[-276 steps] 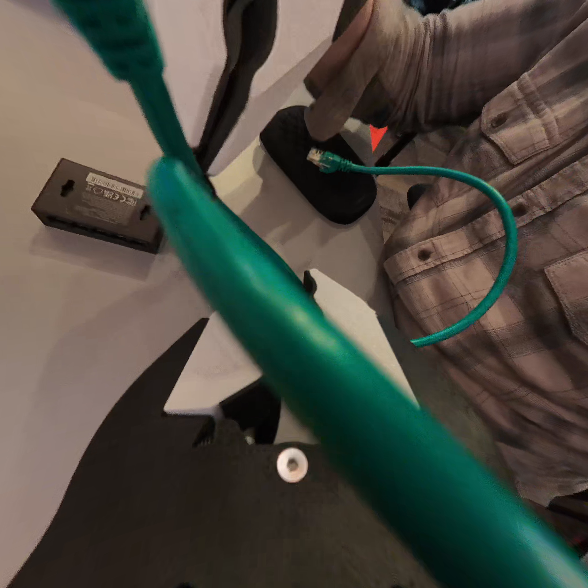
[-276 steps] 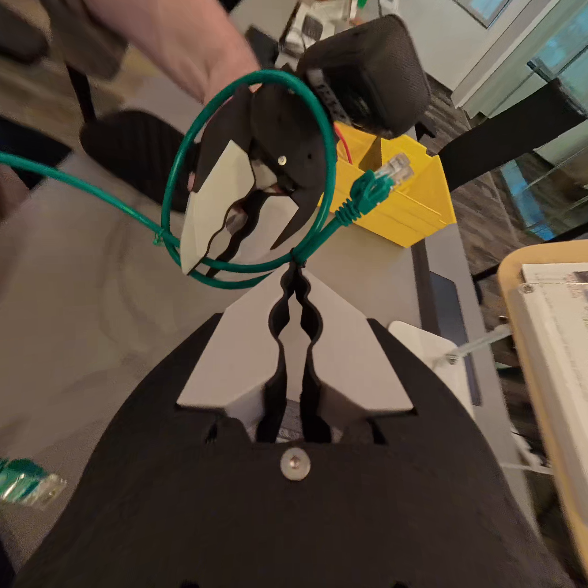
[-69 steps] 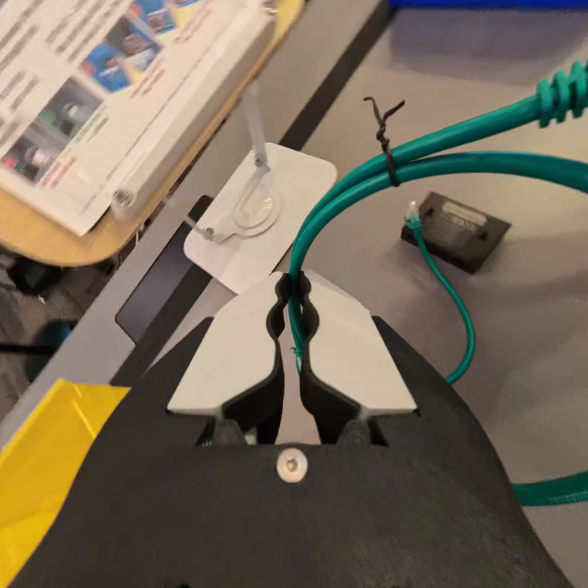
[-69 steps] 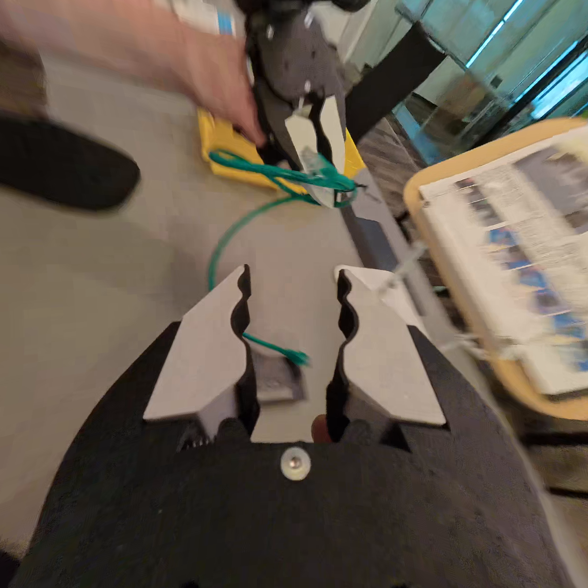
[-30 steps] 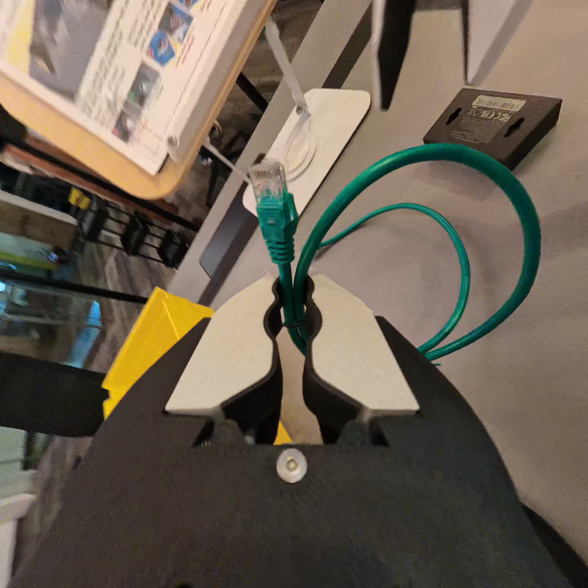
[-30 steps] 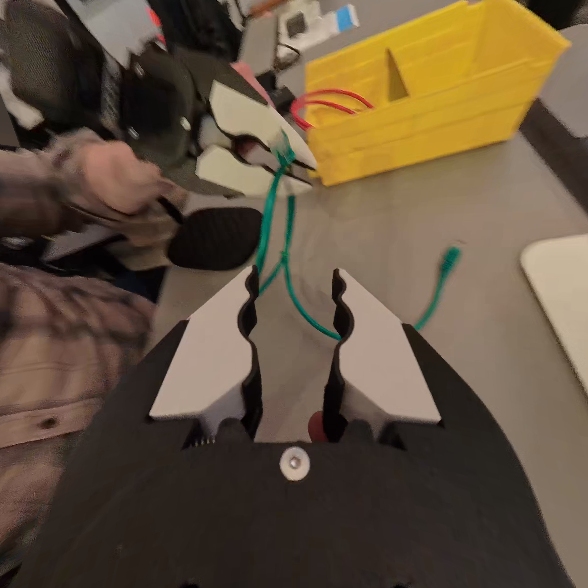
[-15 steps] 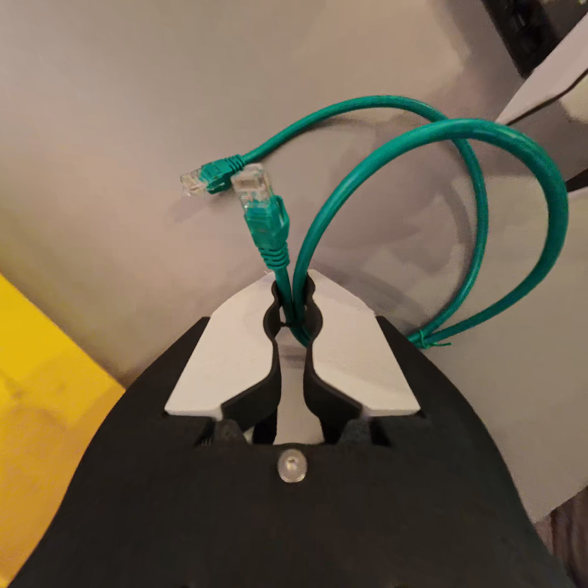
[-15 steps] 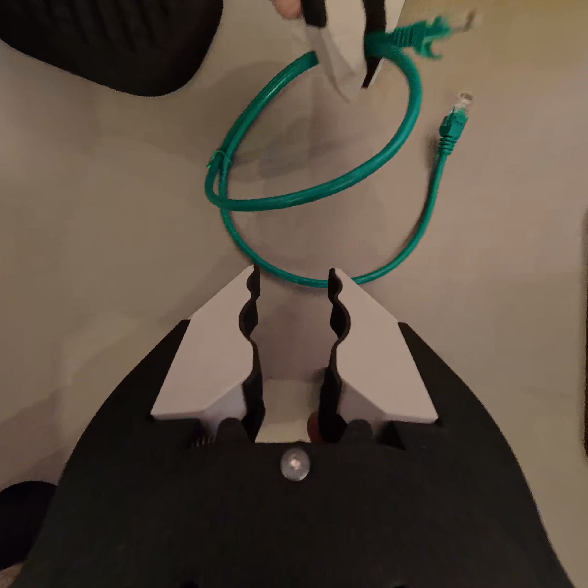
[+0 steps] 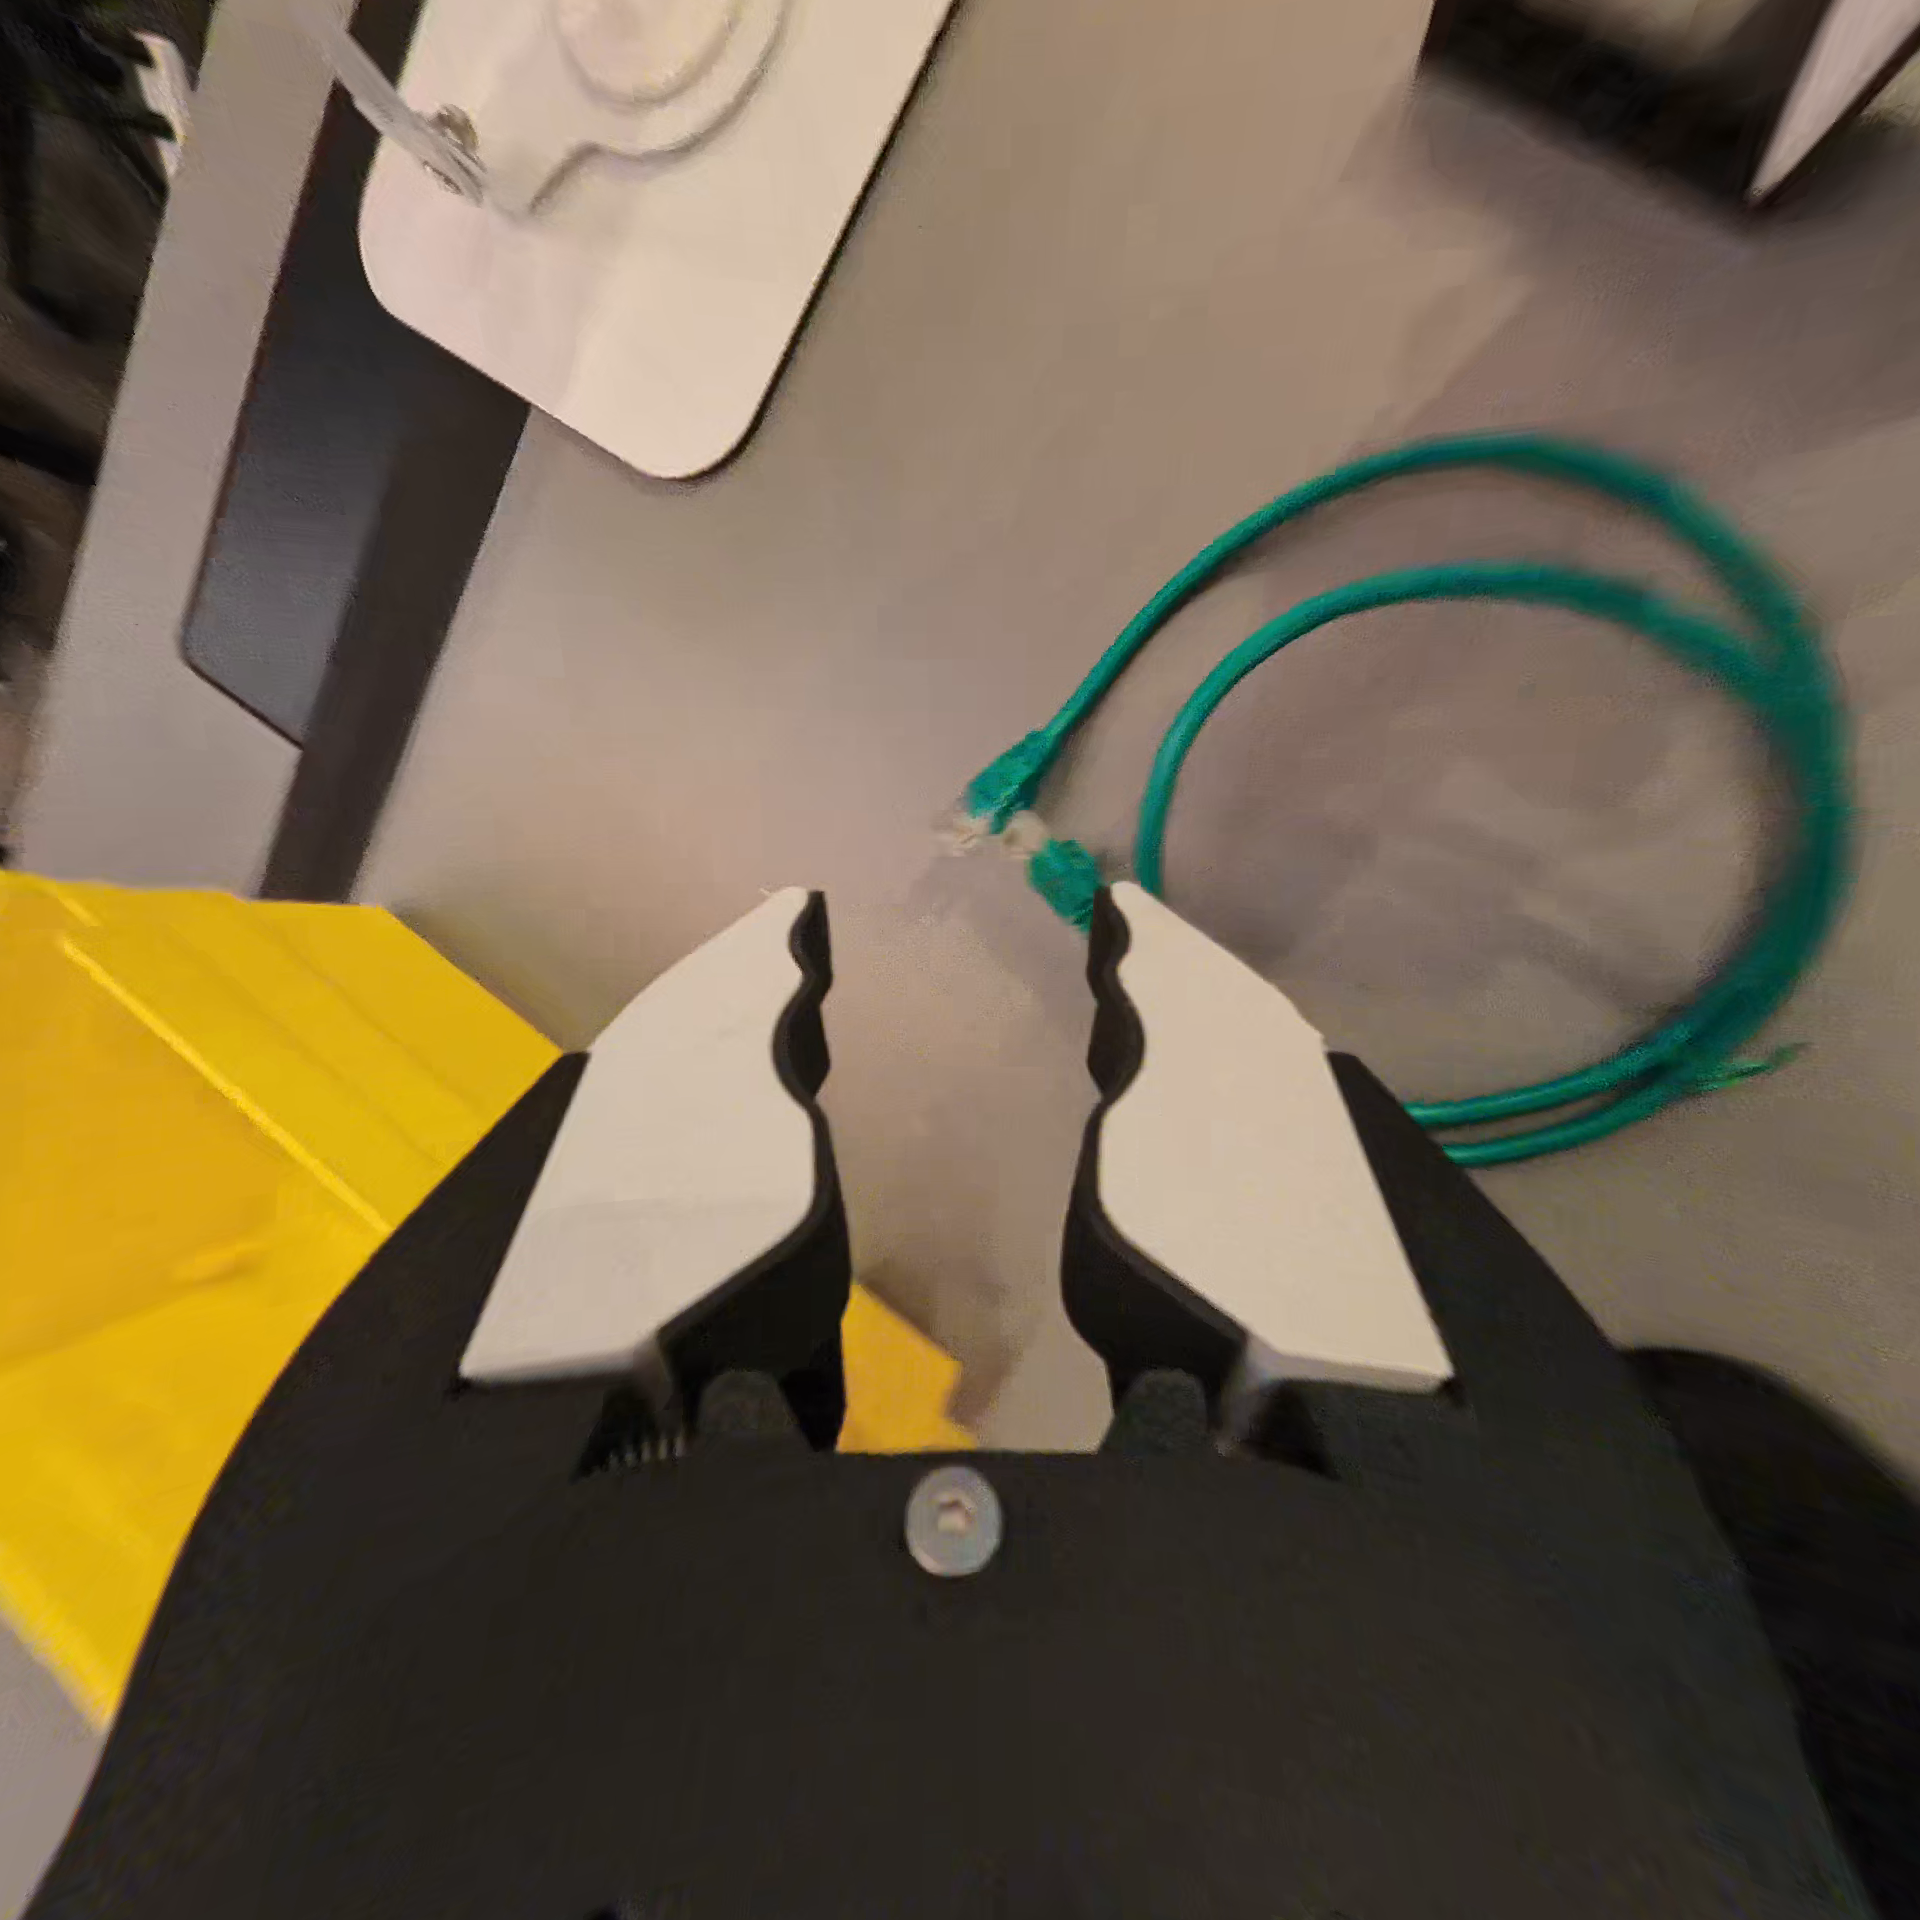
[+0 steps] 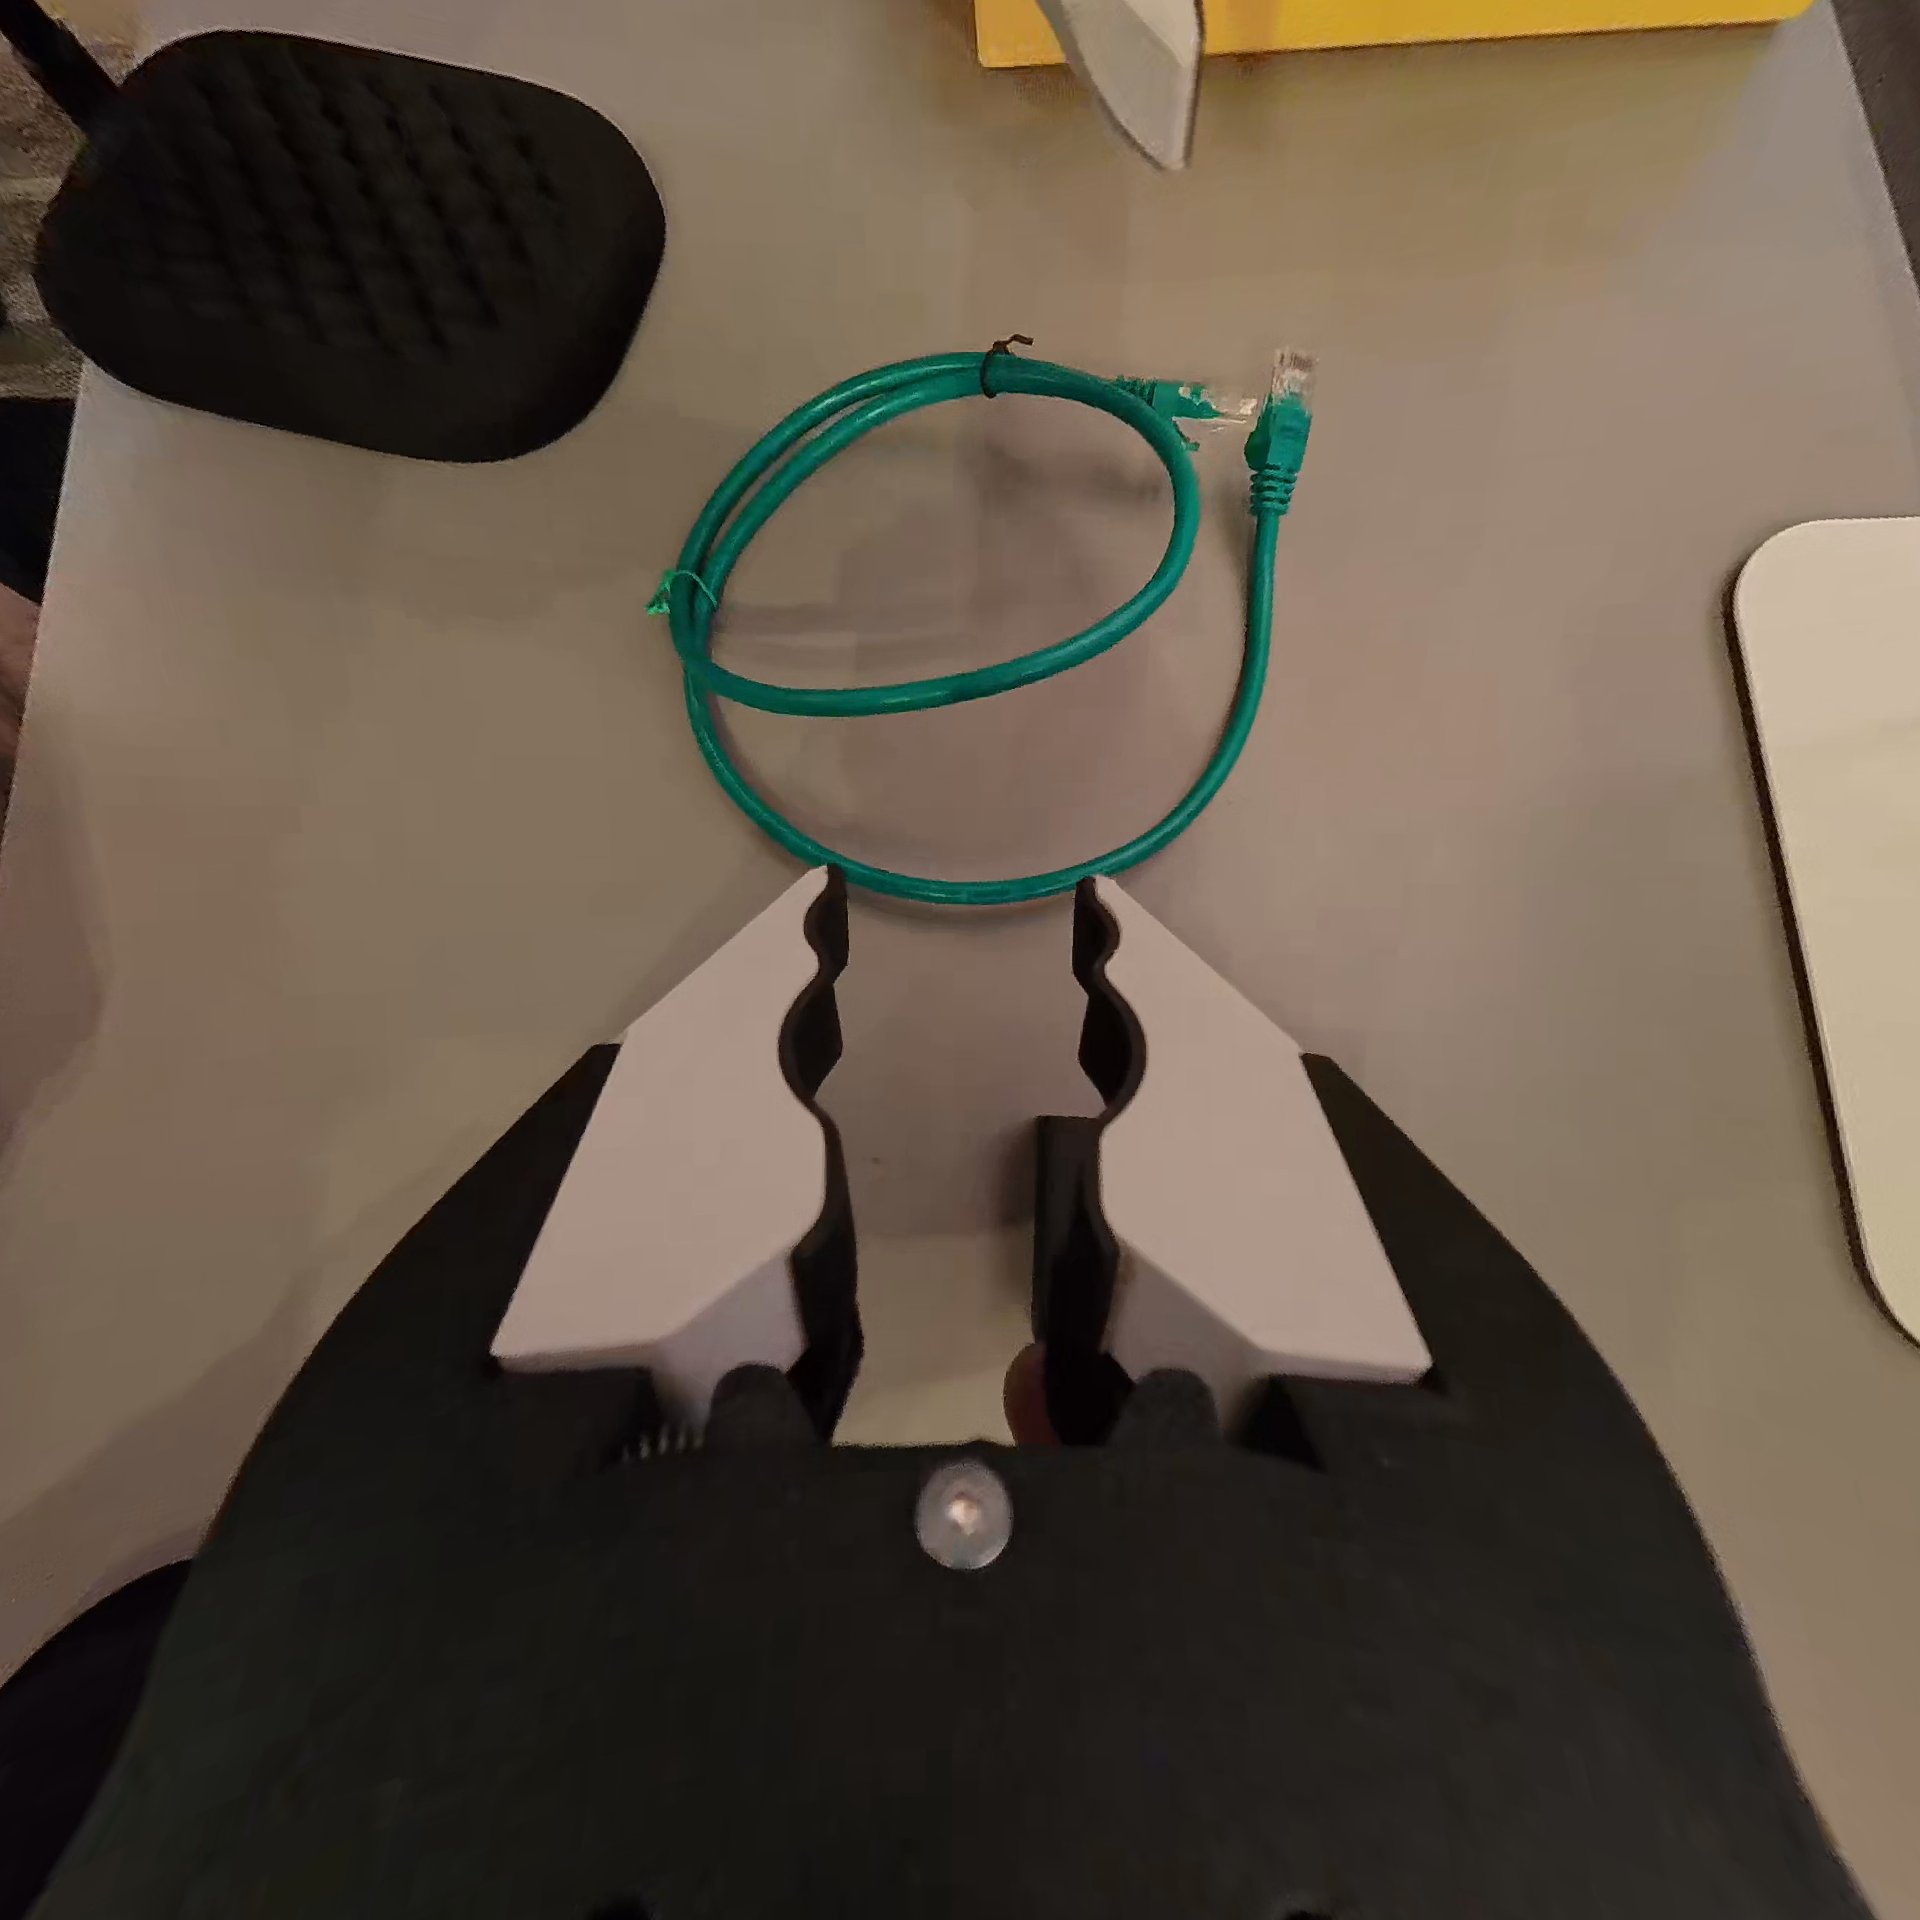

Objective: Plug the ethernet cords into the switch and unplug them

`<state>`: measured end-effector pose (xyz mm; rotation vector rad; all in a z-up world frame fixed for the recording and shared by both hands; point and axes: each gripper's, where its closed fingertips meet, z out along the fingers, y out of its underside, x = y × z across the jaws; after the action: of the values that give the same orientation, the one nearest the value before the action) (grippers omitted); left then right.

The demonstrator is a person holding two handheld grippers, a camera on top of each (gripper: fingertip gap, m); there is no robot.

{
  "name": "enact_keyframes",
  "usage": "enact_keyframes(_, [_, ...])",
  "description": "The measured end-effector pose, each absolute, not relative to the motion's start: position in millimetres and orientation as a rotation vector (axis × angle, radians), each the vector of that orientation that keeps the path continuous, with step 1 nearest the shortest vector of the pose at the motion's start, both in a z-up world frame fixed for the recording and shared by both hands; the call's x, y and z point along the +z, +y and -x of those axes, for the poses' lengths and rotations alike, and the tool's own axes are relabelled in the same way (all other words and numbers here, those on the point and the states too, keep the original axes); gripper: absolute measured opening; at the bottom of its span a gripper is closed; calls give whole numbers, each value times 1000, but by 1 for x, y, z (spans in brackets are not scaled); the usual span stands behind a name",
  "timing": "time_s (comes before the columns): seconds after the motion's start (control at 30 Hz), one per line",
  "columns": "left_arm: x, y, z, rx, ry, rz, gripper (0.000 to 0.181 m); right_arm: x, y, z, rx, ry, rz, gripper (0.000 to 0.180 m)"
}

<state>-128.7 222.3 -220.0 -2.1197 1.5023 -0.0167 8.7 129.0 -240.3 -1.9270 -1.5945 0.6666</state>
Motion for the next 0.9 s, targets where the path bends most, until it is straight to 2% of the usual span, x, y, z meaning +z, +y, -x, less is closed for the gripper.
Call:
enact_keyframes(0.1, [-246,235,128,104,1755,2077,36,-240,126,-9,657,-1594,1922,41])
enact_keyframes(0.23, [-271,226,100,-198,1854,2139,34,-238,121,-9,680,-1587,1912,40])
enact_keyframes(0.43, [-300,237,113,20,2026,2199,30,-231,124,-19,683,-1562,1902,39])
enact_keyframes(0.57, [-308,237,107,-23,2068,2188,21,-220,133,-37,672,-1526,1896,35])
enact_keyframes(0.73, [-285,255,95,66,1967,1985,16,-194,159,-61,702,-1331,1903,33])
enact_keyframes(0.9, [-222,261,70,202,1793,1635,16,-187,181,-37,738,-1243,1878,45])
